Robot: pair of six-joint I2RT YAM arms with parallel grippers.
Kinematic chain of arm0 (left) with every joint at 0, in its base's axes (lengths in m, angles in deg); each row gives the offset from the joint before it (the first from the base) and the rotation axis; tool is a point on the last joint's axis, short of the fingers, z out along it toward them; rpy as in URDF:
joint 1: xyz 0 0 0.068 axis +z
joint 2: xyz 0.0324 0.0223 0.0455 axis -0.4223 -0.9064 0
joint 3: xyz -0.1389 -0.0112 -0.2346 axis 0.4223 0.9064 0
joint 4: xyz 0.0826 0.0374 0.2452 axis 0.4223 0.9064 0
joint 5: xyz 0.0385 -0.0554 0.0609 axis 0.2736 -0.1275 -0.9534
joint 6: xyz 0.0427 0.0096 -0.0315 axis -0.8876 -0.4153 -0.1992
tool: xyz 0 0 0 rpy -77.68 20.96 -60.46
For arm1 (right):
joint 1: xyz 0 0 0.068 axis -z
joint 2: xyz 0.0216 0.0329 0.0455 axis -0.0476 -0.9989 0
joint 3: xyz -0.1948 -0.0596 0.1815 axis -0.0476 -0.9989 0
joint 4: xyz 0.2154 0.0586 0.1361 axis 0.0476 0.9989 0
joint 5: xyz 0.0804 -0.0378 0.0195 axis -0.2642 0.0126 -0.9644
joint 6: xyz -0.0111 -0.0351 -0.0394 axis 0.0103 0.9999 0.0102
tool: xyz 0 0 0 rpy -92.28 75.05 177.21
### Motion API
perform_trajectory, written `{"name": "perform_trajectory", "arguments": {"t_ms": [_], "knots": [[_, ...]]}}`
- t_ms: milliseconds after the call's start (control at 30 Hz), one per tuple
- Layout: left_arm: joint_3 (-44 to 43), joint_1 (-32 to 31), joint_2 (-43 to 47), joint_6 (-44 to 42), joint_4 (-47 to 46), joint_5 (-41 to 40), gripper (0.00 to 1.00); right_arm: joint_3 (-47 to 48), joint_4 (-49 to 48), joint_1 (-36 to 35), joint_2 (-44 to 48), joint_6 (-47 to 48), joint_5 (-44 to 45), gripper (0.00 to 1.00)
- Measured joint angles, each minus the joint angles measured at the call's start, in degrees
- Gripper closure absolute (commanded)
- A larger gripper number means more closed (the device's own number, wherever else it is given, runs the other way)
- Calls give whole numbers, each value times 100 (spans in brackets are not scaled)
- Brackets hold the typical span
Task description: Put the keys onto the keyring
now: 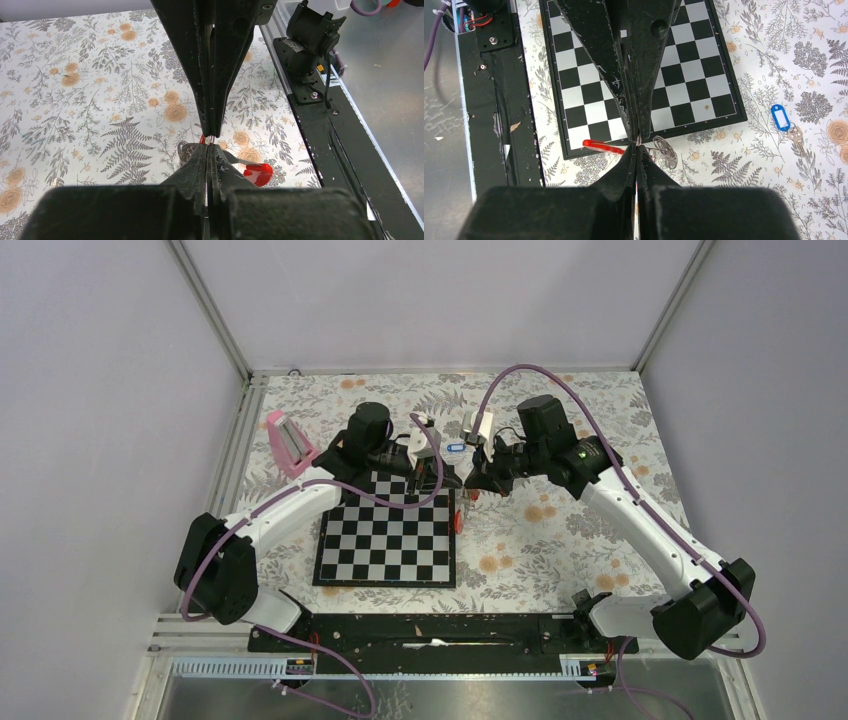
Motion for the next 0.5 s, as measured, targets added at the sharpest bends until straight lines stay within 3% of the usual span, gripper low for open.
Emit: {"name": "perform_trajectory", "arguments": {"t_ms": [200,500], "knots": [[310,0,2,643,-691,4,100,-61,-70,0,39,-190,72,73],[1113,2,28,2385,-2542,22,100,-361,-514,243,632,-407,85,66]]}}
